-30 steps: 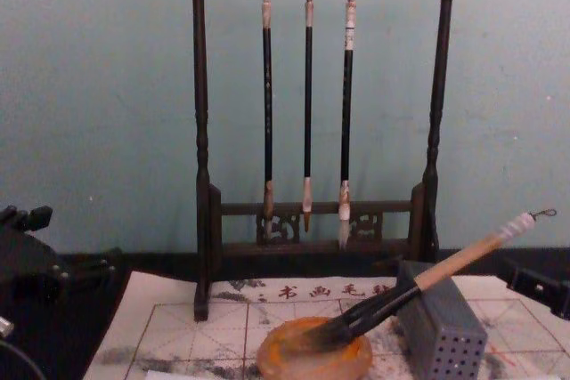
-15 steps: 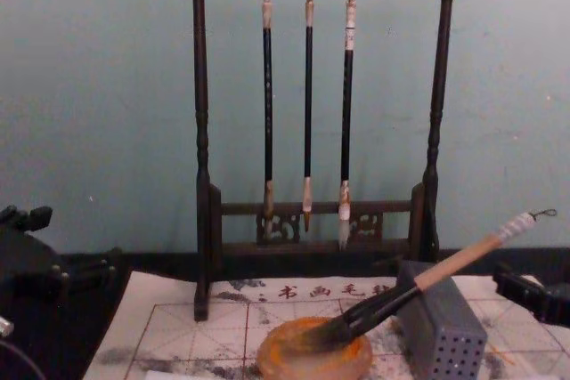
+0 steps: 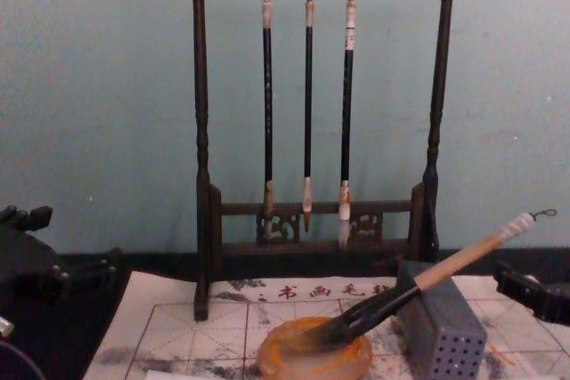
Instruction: Pick up the brush from the inkstone, write on the paper, then place the brush back to its original position.
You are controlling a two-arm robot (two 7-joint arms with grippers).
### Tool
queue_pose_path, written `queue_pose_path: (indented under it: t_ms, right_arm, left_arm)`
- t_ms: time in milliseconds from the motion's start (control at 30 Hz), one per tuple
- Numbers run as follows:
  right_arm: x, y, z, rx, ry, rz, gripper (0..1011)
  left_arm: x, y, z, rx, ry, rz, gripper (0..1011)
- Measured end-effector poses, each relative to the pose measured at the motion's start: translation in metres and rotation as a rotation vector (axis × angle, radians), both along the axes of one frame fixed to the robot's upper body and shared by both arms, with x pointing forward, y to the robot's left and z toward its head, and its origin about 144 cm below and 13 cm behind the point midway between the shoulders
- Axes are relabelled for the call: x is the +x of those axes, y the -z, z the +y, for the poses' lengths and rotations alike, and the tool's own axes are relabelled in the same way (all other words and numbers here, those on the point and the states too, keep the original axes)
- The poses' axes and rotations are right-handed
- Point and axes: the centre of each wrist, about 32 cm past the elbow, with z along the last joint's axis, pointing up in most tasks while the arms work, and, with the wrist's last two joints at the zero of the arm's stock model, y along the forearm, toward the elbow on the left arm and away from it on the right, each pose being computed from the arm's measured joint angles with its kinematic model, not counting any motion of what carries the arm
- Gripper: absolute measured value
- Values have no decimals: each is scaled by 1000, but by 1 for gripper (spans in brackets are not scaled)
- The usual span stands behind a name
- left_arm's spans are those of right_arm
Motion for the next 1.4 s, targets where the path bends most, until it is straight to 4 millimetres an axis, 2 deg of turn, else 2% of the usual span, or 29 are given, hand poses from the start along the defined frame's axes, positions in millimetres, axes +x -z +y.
queue_pose_path:
  t_ms: [1400]
  right_arm:
    - [0,0,0,-6,-2,-4,1000]
  left_arm:
    - [0,0,0,0,0,0,1001]
